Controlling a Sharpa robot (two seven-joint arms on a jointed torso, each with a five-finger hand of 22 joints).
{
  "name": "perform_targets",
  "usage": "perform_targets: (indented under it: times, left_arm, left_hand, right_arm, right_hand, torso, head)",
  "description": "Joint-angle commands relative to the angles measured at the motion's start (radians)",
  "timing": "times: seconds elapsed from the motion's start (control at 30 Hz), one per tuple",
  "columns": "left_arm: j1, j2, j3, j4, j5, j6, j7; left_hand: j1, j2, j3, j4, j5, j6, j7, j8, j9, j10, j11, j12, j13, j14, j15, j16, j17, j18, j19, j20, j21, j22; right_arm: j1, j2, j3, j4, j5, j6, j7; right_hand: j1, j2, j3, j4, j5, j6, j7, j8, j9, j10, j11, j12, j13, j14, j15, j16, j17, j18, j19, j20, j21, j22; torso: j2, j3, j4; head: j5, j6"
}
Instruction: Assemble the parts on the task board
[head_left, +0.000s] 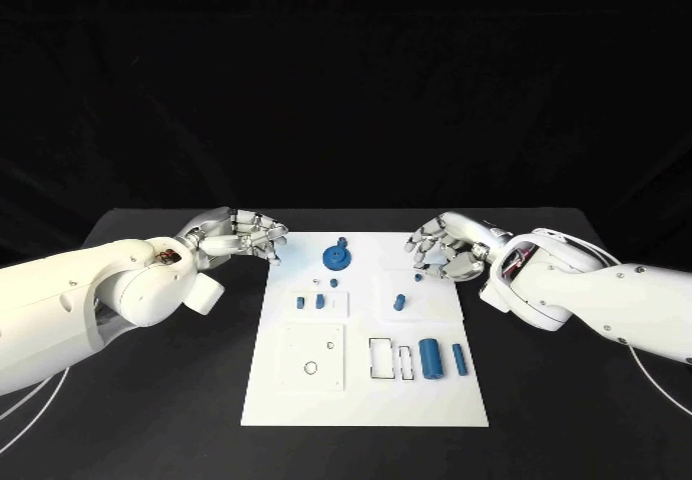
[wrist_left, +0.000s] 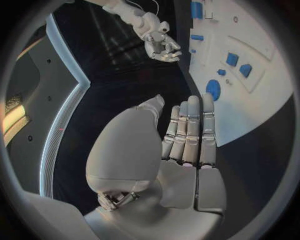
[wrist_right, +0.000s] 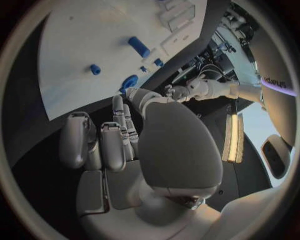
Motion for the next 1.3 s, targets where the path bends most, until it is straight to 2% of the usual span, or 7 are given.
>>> perform_targets:
  times: [0.03, 0.13, 0.23, 0.53, 1.03, 1.13, 1.3]
  left_arm:
    - [-0.006, -0.013, 0.001, 0.023, 0.114, 0.006, 0.193]
    - [-0.01, -0.022, 0.001, 0.039, 0.12, 0.002, 0.219]
    - [-0.013, -0.03, 0.001, 0.05, 0.123, -0.005, 0.234]
    - [-0.017, -0.044, 0.001, 0.062, 0.126, -0.034, 0.259]
    - [-0.018, -0.055, 0.001, 0.06, 0.13, -0.051, 0.258]
    - [-0.018, -0.056, 0.001, 0.06, 0.13, -0.055, 0.257]
    - [-0.018, -0.053, 0.001, 0.056, 0.095, -0.067, 0.238]
  left_hand:
    - [0.009, -0.025, 0.044, -0.003, -0.003, 0.014, 0.0, -0.014, -0.044, 0.032, 0.002, -0.055, -0.052, -0.021, 0.006, -0.057, -0.049, 0.011, -0.006, 0.011, -0.066, -0.043]
    - [0.019, -0.048, 0.096, -0.01, -0.003, 0.036, 0.0, -0.034, -0.083, 0.073, 0.007, -0.131, -0.106, -0.035, 0.018, -0.16, -0.112, 0.01, -0.036, 0.034, -0.162, -0.102]
    - [0.019, -0.052, 0.107, -0.013, -0.003, 0.046, 0.002, -0.036, -0.091, 0.091, 0.006, -0.147, -0.117, -0.026, 0.017, -0.175, -0.121, 0.011, -0.027, 0.036, -0.178, -0.113]
    - [0.018, -0.058, 0.113, -0.018, -0.004, 0.053, 0.009, -0.037, -0.097, 0.103, 0.008, -0.156, -0.123, -0.016, 0.017, -0.18, -0.125, 0.012, -0.018, 0.036, -0.187, -0.12]
    - [0.017, -0.061, 0.114, -0.019, -0.004, 0.055, 0.012, -0.037, -0.098, 0.107, 0.01, -0.158, -0.125, -0.013, 0.018, -0.181, -0.125, 0.012, -0.014, 0.035, -0.19, -0.122]
    - [0.017, -0.061, 0.115, -0.019, -0.004, 0.056, 0.013, -0.037, -0.099, 0.107, 0.01, -0.158, -0.125, -0.013, 0.018, -0.181, -0.125, 0.012, -0.013, 0.035, -0.19, -0.122]
    - [0.016, -0.063, 0.115, -0.02, -0.004, 0.056, 0.014, -0.038, -0.1, 0.108, 0.01, -0.16, -0.126, -0.011, 0.018, -0.181, -0.125, 0.012, -0.011, 0.035, -0.191, -0.123]
  right_arm:
    - [-0.013, 0.001, -0.001, 0.006, -0.281, 0.059, -0.094]
    - [-0.023, 0.004, -0.001, 0.009, -0.357, 0.064, -0.129]
    - [-0.029, 0.008, -0.001, 0.009, -0.41, 0.064, -0.157]
    - [-0.039, 0.019, -0.001, 0.011, -0.507, 0.031, -0.224]
    - [-0.05, 0.038, -0.001, 0.0, -0.528, 0.032, -0.242]
    - [-0.051, 0.039, -0.001, 0.0, -0.53, 0.009, -0.243]
    - [-0.052, 0.036, 0.0, 0.011, -0.524, -0.077, -0.224]
  right_hand:
    - [-0.021, -0.005, 0.002, -0.002, -0.012, 0.006, 0.001, 0.0, 0.001, -0.01, 0.002, -0.017, -0.023, 0.038, 0.009, -0.001, -0.002, 0.004, 0.0, 0.008, -0.003, 0.041]
    - [-0.026, -0.007, -0.003, -0.006, -0.017, 0.007, -0.001, 0.0, 0.001, -0.013, 0.003, -0.024, -0.035, 0.038, 0.01, -0.001, -0.003, 0.005, -0.001, 0.008, -0.005, 0.04]
    - [-0.031, -0.008, -0.01, -0.009, -0.021, 0.01, -0.003, 0.0, 0.002, -0.017, 0.003, -0.031, -0.047, 0.038, 0.011, 0.0, -0.003, 0.005, -0.002, 0.009, -0.009, 0.039]
    - [-0.035, -0.007, -0.022, -0.015, -0.024, 0.015, -0.004, 0.001, 0.002, -0.022, 0.004, -0.04, -0.062, 0.039, 0.011, 0.002, 0.0, 0.005, 0.0, 0.009, -0.007, 0.04]
    - [-0.033, -0.001, -0.024, -0.02, -0.021, 0.023, -0.006, 0.003, 0.003, -0.024, 0.003, -0.045, -0.074, 0.04, 0.011, 0.004, 0.0, 0.005, 0.001, 0.009, -0.006, 0.042]
    - [-0.031, 0.0, -0.022, -0.021, -0.019, 0.024, -0.006, 0.003, 0.003, -0.023, 0.003, -0.045, -0.076, 0.04, 0.011, 0.004, 0.0, 0.005, 0.001, 0.009, -0.007, 0.042]
    - [-0.032, -0.003, -0.021, -0.023, -0.006, 0.022, -0.004, 0.001, 0.001, -0.021, 0.004, -0.047, -0.086, 0.038, 0.01, 0.002, -0.004, 0.005, 0.001, 0.009, -0.01, 0.041]
  torso:
    - [0.0, 0.0001, 0.0014]
    - [0.0, -0.0004, 0.0027]
    - [0.0, -0.0006, 0.0023]
    - [0.001, -0.0002, 0.0021]
    - [0.002, 0.001, 0.001]
    - [0.001, 0.0008, 0.0006]
    - [0.001, 0.0015, -0.0003]
  head:
    - [-0.01, 0.004]
    - [-0.014, 0.006]
    - [-0.015, 0.007]
    - [-0.016, 0.006]
    - [-0.006, -0.002]
    - [-0.007, -0.003]
    - [-0.007, -0.002]
